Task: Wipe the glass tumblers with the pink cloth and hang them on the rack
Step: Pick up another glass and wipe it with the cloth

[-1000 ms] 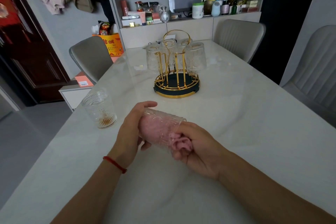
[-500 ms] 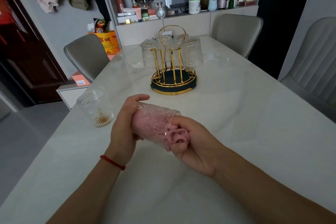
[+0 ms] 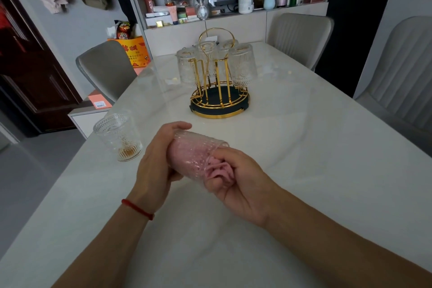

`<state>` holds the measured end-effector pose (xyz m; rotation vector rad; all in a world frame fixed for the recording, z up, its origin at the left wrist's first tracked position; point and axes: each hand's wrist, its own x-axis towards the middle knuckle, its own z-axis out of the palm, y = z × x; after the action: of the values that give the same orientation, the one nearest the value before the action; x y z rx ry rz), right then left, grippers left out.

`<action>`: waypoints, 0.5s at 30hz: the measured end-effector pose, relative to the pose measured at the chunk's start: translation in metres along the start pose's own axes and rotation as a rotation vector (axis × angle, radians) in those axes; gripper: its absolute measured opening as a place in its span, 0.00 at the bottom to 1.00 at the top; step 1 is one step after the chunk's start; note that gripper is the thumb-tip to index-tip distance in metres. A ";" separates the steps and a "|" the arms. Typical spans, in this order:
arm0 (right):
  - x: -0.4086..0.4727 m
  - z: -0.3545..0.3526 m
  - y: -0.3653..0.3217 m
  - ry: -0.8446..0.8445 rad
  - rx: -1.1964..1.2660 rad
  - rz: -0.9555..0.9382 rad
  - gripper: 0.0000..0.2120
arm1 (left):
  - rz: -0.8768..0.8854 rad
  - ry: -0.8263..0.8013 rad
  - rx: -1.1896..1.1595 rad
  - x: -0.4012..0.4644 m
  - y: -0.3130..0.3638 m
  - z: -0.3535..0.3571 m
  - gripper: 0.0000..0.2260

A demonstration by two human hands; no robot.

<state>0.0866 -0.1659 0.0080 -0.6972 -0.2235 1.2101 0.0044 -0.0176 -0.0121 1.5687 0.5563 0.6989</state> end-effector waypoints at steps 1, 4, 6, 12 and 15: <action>-0.001 0.000 -0.002 -0.009 0.000 -0.007 0.19 | -0.030 -0.060 -0.081 0.002 0.000 -0.003 0.17; -0.003 -0.001 -0.006 -0.028 -0.288 -0.080 0.21 | -0.202 -0.206 -0.143 0.009 0.005 -0.013 0.19; -0.004 -0.002 -0.006 -0.041 -0.493 -0.088 0.17 | -0.302 -0.188 0.021 0.016 0.006 -0.021 0.17; 0.000 -0.003 0.004 0.001 -0.377 -0.068 0.18 | -0.185 -0.014 -0.094 0.009 -0.004 -0.011 0.17; 0.002 -0.001 0.001 -0.055 -0.035 0.004 0.09 | 0.084 -0.025 -0.094 0.009 -0.002 -0.009 0.18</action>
<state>0.0870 -0.1639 0.0066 -0.6955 -0.2897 1.2325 0.0044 -0.0046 -0.0124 1.5180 0.4348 0.7570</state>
